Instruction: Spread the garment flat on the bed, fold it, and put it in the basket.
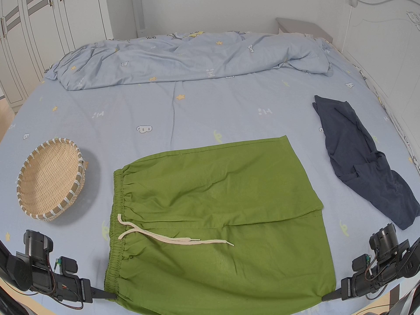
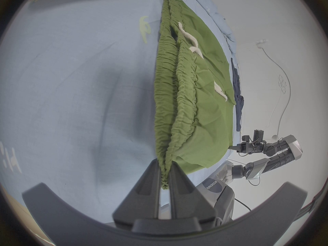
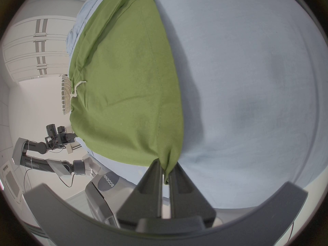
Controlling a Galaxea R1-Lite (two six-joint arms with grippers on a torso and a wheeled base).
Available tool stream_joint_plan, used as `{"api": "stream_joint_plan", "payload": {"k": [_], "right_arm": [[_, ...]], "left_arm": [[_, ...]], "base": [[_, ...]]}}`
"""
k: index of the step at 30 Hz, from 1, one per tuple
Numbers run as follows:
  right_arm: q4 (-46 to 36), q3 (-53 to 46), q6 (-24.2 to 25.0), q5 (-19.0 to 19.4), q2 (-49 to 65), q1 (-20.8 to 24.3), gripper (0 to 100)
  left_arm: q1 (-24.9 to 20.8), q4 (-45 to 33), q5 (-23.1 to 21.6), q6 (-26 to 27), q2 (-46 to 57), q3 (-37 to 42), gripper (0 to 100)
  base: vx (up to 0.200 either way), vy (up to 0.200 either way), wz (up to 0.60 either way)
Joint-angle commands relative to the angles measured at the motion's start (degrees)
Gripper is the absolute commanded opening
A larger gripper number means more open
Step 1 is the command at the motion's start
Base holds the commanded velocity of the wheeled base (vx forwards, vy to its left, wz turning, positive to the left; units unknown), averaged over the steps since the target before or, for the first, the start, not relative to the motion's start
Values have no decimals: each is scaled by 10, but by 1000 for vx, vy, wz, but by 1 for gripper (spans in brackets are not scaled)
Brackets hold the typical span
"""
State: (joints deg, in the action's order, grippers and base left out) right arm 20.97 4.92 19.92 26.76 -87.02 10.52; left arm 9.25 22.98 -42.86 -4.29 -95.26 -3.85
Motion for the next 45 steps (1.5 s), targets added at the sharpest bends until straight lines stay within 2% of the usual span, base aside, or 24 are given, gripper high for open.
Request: {"api": "stream_joint_plan", "payload": {"k": [1,7,10,13,16,18,19,21,22,23,25,26,27,29,34,38,45], "right_arm": [[1,1,-29,0,1,-42,0],[-2,0,-81,1,4,-99,0],[-2,0,-87,1,6,-101,0],[-13,3,-79,0,66,-81,0],[-66,38,-62,-7,137,-41,0],[-176,112,-36,-18,205,-11,0],[-248,164,-32,-30,231,4,0],[-317,226,-36,-57,255,17,0],[-344,260,-36,-75,265,26,0],[-350,270,-36,-80,265,28,0],[-405,364,-36,-109,266,46,0],[-412,374,-36,-110,266,48,0],[-457,440,-35,-115,264,53,0],[-490,501,-36,-114,251,56,0],[-552,615,-36,-114,239,78,0],[-589,661,-36,-114,236,96,0],[-603,703,-35,-114,233,132,0]], "left_arm": [[0,0,1,0,-1,0,0],[2,0,1,0,0,0,0],[2,0,1,0,2,1,0],[-1,0,1,0,17,-2,0],[-1,0,1,-1,46,-6,0],[-7,-11,7,-15,80,-27,0],[-18,-35,9,-46,102,-49,0],[-35,-88,11,-98,133,-98,0],[-41,-139,12,-128,156,-139,0],[-42,-155,12,-135,162,-151,0],[-44,-312,13,-152,195,-271,0],[-45,-329,13,-152,197,-285,0],[-44,-420,13,-152,200,-364,0],[-42,-475,13,-152,195,-432,0],[-26,-490,13,-151,177,-489,0],[-16,-490,13,-143,153,-505,0],[-5,-489,14,-137,97,-557,0]], "base": [[0,0,0],[0,0,0],[0,0,0],[0,0,0],[0,0,0],[0,0,0],[0,0,0],[0,0,0],[0,0,0],[0,0,0],[0,0,0],[0,0,0],[0,0,0],[0,0,0],[0,0,0],[0,0,0],[0,0,0]]}}
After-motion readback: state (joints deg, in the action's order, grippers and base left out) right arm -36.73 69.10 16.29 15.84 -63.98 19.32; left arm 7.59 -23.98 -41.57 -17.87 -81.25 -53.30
